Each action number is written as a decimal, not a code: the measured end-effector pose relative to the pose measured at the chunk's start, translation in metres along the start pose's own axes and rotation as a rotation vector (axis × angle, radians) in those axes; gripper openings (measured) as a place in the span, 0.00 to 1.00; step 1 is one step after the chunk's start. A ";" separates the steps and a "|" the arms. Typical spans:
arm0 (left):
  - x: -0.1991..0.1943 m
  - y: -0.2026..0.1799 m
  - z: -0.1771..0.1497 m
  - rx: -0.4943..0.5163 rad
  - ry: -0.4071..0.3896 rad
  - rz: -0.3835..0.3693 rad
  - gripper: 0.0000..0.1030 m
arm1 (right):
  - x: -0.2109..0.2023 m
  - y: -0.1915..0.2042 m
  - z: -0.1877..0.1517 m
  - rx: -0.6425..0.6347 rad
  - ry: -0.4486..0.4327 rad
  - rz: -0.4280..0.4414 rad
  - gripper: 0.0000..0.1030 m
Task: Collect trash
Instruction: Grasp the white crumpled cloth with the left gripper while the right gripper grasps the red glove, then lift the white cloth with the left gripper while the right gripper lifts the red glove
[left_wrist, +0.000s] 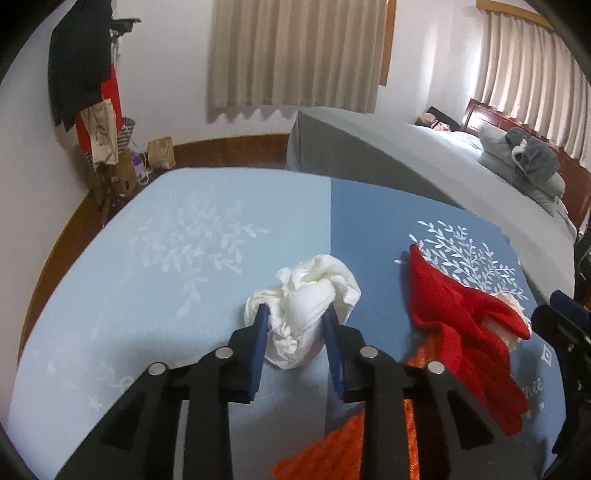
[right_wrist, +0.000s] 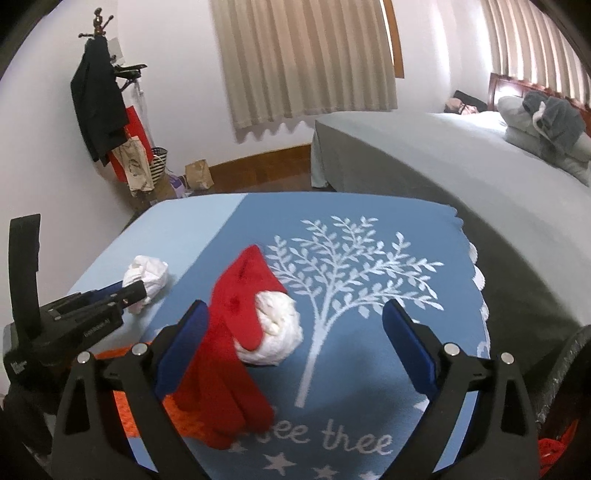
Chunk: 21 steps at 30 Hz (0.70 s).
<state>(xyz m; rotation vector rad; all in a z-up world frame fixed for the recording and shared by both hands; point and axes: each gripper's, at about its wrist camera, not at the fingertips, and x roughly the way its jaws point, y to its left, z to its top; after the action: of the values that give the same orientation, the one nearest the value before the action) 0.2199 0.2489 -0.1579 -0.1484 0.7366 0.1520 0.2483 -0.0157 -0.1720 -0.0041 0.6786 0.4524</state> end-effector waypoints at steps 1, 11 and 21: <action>-0.004 0.000 0.000 0.006 -0.010 0.001 0.28 | 0.000 0.003 0.001 -0.005 -0.004 0.006 0.87; -0.023 0.009 0.002 -0.006 -0.052 0.020 0.28 | 0.010 0.032 0.007 -0.048 0.023 0.070 0.53; -0.027 0.011 -0.003 -0.020 -0.059 0.025 0.28 | 0.034 0.051 0.003 -0.094 0.095 0.084 0.30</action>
<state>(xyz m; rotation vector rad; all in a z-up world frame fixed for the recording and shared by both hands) 0.1956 0.2570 -0.1426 -0.1529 0.6781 0.1866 0.2529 0.0446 -0.1830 -0.0863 0.7523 0.5672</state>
